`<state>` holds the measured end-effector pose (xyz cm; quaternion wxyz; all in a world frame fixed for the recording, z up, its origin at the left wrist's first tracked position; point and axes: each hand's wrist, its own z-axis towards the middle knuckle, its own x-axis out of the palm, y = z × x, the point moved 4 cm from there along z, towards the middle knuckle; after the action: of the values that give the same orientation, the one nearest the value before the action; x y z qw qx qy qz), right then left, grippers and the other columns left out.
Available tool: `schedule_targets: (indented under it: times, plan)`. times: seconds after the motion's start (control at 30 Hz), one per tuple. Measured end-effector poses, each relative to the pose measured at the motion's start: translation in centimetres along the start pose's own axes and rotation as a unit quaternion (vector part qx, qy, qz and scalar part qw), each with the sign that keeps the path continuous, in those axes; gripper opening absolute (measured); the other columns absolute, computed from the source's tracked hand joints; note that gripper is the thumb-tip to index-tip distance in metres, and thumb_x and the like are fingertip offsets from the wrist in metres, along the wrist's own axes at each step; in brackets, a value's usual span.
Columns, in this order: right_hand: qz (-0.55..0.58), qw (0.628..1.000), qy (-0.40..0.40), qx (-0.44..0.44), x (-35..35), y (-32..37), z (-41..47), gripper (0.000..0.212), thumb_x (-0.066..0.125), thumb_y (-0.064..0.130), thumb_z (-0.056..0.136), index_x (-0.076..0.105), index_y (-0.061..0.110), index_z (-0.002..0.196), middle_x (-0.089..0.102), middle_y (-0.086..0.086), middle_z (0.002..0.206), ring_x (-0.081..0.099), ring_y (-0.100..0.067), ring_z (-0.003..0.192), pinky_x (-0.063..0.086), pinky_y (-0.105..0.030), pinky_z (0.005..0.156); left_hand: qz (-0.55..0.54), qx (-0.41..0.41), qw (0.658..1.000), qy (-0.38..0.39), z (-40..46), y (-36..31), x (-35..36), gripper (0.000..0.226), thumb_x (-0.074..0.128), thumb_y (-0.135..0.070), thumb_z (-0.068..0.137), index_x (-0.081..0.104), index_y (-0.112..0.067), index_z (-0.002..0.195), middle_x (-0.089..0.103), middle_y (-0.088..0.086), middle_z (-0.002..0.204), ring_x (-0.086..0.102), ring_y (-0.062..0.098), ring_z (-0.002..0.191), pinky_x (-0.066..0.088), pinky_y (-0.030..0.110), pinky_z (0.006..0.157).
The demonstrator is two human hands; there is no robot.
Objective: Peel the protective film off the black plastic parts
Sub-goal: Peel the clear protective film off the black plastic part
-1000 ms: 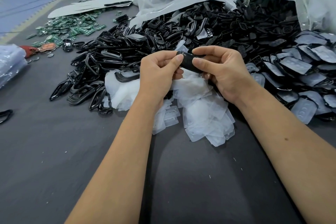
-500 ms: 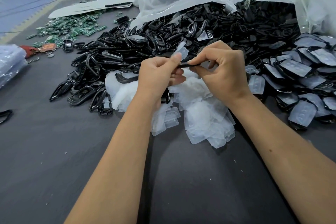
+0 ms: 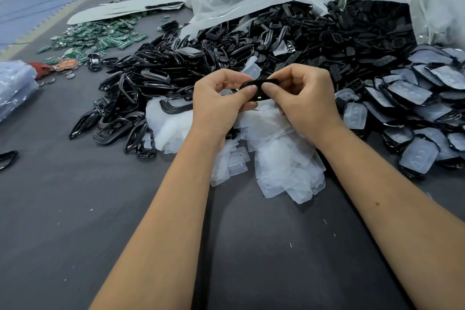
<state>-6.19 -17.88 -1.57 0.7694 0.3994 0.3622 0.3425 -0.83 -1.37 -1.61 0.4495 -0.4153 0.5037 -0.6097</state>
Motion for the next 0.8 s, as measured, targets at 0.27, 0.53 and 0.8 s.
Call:
schedule_targets:
  times: [0.27, 0.53, 0.8]
  plan:
    - [-0.079, 0.996, -0.019, -0.048, 0.1, 1.4, -0.2, 0.016, 0.086, 0.022, 0.085, 0.076, 0.009, 0.088, 0.070, 0.005, 0.071, 0.064, -0.008, 0.057, 0.056, -0.027, 0.058, 0.081, 0.055, 0.995, 0.001, 0.3, -0.2, -0.4, 0.013, 0.080, 0.002, 0.082, 0.071, -0.005, 0.089, 0.074, 0.015, 0.087, 0.073, 0.023, 0.060, 0.056, 0.029, 0.058]
    - [-0.127, 0.985, 0.025, -0.115, 0.3, 2.5, -0.7, 0.031, 0.079, 0.037, 0.093, 0.068, 0.008, 0.093, 0.069, 0.002, 0.077, 0.062, -0.011, 0.067, 0.054, -0.028, 0.065, -0.151, 0.018, 0.986, -0.071, 0.8, -1.7, -2.2, 0.015, 0.071, 0.009, 0.089, 0.070, -0.006, 0.091, 0.073, 0.007, 0.077, 0.070, 0.017, 0.062, 0.052, 0.016, 0.054]
    - [-0.133, 0.928, 0.276, -0.212, 4.8, 5.4, -3.5, 0.035, 0.094, 0.052, 0.066, 0.077, 0.022, 0.071, 0.067, 0.008, 0.078, 0.050, -0.015, 0.084, 0.042, -0.025, 0.080, -0.383, -0.071, 0.919, -0.060, 0.7, -1.9, -3.3, 0.012, 0.062, 0.008, 0.095, 0.066, -0.004, 0.095, 0.068, 0.005, 0.071, 0.067, 0.014, 0.058, 0.052, 0.012, 0.053]
